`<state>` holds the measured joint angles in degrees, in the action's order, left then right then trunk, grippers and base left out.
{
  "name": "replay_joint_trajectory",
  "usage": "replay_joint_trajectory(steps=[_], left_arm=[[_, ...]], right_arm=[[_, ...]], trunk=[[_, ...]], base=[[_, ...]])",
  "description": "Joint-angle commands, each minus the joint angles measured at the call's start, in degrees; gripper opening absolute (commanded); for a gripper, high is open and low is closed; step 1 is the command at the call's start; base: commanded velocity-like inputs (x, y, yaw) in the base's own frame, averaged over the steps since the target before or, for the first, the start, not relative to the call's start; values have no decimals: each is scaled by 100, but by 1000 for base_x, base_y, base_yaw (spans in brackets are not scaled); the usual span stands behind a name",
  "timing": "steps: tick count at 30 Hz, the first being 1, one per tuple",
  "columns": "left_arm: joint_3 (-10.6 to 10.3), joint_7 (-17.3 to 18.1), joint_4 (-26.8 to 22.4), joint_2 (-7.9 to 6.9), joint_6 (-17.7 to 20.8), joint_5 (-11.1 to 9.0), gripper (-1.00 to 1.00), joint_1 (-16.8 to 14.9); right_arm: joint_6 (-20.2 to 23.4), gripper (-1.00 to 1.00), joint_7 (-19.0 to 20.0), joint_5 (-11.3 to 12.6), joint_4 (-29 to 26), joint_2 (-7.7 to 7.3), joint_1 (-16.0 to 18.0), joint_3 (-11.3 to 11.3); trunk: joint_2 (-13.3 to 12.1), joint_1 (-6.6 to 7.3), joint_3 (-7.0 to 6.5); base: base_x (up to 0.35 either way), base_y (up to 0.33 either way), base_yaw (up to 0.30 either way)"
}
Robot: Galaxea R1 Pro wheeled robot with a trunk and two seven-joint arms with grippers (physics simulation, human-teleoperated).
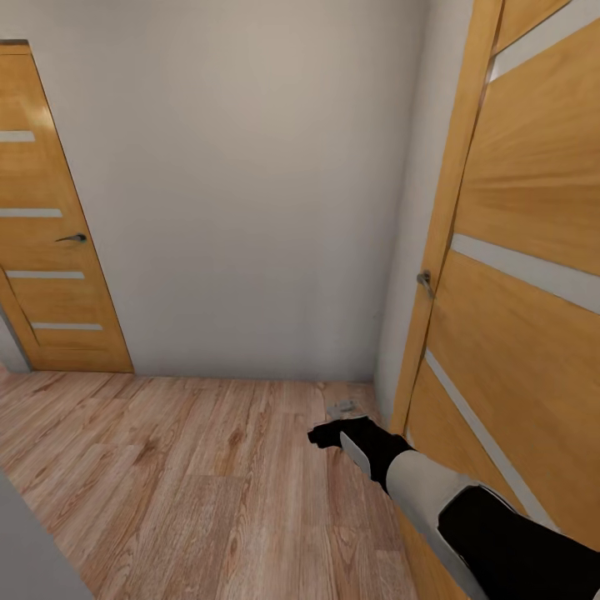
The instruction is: Move the two storage containers from the living room to the garage. In the garage, place one container on the floor and stack the other container on top of it (either order is fine).
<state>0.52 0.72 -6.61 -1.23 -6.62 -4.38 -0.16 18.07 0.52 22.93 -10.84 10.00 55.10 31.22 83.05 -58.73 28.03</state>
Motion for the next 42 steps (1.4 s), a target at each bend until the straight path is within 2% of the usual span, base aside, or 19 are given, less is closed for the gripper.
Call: replay_joint_trajectory(steps=[1, 6, 13, 23, 28, 31, 35, 42], left_arm=[[1, 6, 2, 0, -14, -46, 100, -1], [3, 4, 2, 0, -14, -46, 100, -1], [7, 6, 2, 0, -14, -47, 100, -3], [5, 5, 2, 0, -14, -49, 100, -2], [8, 1, 2, -1, -14, -51, 100, -1], [9, 5, 2, 0, -14, -50, 100, -2], [9, 2, 2, 0, -14, -52, 100, -5], [9, 2, 2, -2, -14, -55, 100, -4]], right_arm=[[-12, 100, 7, 10, -2, 0, -70, 25], [-95, 100, 15, -9, 6, 0, -386, 51], [-156, 100, 16, -265, 11, 0, -392, 59], [-163, 100, 100, -305, 20, 0, -455, 59], [-165, 100, 216, -349, 20, 0, -824, 59], [-214, 100, 232, -570, 20, 0, -1156, 59], [-562, 100, 235, -846, 42, 0, -1501, 59], [-966, 100, 416, -936, 888, 0, -1662, 59]], trunk=[[3, 0, 5], [3, 0, 5], [3, 0, 5], [3, 0, 5], [3, 0, 5], [3, 0, 5], [3, 0, 5], [3, 0, 5]], base=[[0, 0, 0], [0, 0, 0], [0, 0, 0], [0, 0, 0], [0, 0, 0], [0, 0, 0], [0, 0, 0], [0, 0, 0]])
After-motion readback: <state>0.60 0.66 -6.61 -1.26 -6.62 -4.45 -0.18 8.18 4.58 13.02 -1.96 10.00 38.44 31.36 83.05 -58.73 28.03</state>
